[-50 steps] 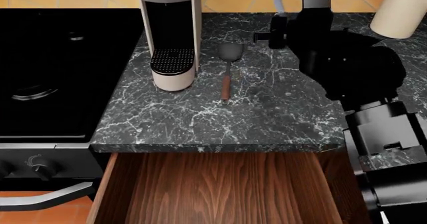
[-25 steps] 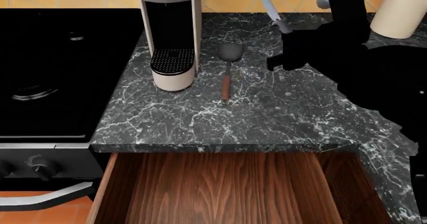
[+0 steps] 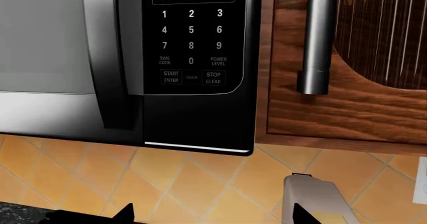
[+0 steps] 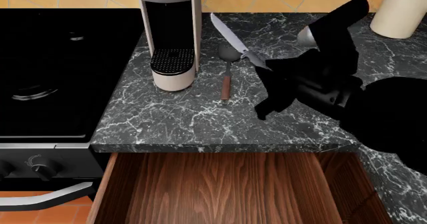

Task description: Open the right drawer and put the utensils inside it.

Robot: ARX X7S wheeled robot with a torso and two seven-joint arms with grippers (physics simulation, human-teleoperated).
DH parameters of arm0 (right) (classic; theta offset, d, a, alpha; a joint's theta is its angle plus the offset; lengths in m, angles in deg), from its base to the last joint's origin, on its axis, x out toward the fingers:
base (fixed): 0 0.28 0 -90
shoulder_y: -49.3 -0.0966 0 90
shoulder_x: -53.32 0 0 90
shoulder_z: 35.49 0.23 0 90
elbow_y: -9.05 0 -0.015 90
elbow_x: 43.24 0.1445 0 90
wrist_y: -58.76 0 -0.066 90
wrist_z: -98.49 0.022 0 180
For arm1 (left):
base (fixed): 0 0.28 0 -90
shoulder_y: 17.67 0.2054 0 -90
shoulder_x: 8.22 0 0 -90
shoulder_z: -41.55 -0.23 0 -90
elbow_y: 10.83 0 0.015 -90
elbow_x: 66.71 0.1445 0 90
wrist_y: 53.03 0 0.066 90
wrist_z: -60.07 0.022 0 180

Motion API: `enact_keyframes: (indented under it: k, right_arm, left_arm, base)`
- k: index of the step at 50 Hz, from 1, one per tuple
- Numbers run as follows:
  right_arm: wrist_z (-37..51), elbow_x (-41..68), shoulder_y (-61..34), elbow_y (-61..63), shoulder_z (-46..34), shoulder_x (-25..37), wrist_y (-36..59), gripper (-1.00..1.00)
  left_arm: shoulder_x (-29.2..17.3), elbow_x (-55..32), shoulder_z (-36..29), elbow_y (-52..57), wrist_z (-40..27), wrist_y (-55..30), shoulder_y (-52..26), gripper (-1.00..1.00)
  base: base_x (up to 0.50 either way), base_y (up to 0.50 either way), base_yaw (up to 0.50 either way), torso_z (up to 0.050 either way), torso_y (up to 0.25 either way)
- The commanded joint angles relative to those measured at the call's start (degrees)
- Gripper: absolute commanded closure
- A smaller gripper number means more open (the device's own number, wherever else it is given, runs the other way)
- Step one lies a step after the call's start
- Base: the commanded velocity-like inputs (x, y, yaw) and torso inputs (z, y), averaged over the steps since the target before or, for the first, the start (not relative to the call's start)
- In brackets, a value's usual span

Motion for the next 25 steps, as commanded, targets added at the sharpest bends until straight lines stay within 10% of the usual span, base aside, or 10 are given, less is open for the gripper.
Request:
enact_keyframes:
  k: [1, 25]
  right_arm:
    - [0.4, 4.8, 4.0, 7.3, 0.0, 1.4, 1.6, 1.00]
    - [-1.8, 9.2, 8.0, 14.5, -1.0, 4.7, 2.1, 1.00]
  left_arm:
    - [0.0, 0.1, -0.1, -0.1, 0.1, 0.1, 0.0, -1.00]
    - [0.0, 0.0, 0.0, 0.1, 0.0, 0.0, 0.0, -1.00]
  base:
    - [0.00, 0.00, 0.00, 0.000, 0.000]
    - [0.00, 0.00, 0.00, 0.000, 0.000]
